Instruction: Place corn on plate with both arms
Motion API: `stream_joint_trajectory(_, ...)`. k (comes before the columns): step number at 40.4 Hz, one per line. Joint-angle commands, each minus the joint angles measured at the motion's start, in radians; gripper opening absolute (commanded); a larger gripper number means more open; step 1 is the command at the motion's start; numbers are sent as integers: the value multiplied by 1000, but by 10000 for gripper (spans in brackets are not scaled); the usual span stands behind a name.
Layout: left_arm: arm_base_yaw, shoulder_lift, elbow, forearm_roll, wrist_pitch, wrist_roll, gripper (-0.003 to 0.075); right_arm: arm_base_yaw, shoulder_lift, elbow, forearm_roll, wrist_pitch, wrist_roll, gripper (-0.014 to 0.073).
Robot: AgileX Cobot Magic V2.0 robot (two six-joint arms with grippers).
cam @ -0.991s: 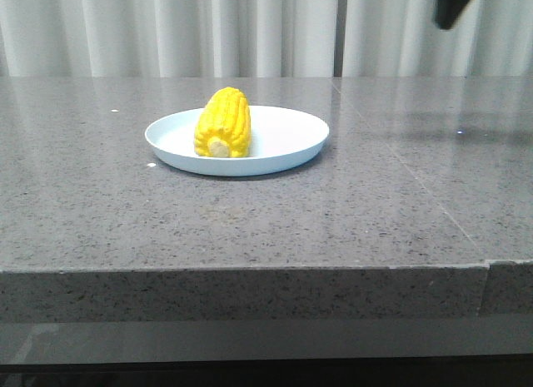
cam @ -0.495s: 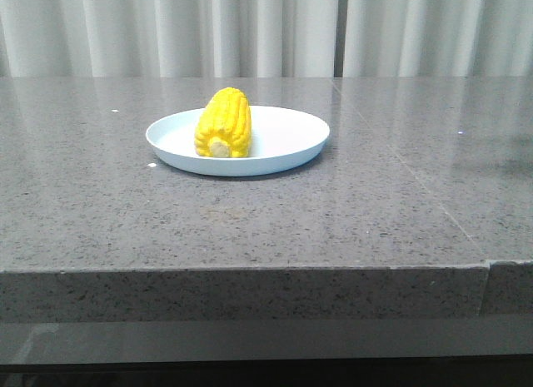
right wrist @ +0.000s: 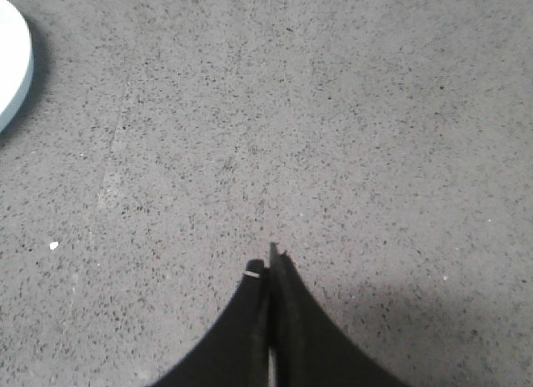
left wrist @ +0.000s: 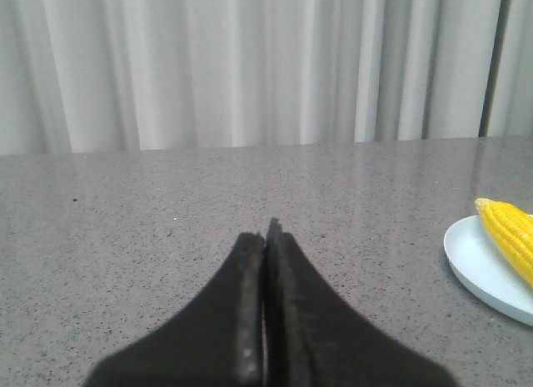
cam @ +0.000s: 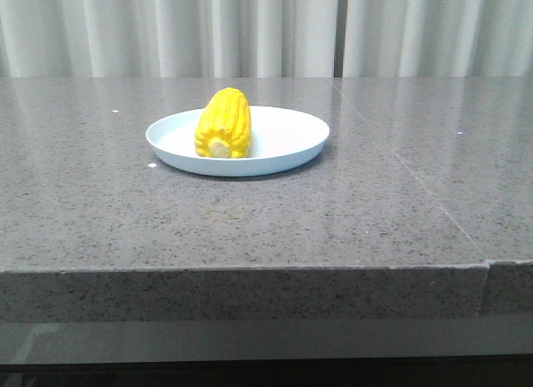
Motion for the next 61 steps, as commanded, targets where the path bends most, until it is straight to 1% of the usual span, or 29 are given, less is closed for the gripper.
stream_joint_trajectory(1,0,10,-26,2,-84,-7,-20,-2,-106,44,-26,-126,-13,-115)
stream_joint_trajectory(12,0,10,-26,2,-84,-7,-20,-2,-396,204,-26,-221,-13,-115)
stream_joint_trajectory(20,0,10,-26,2,-84,-7,-20,-2,-520,251,-26,-269,-13,-115)
stream_joint_trajectory(61,0,10,-26,2,-84,-7,-20,-2,-526,251,-26,-267,-13,-115)
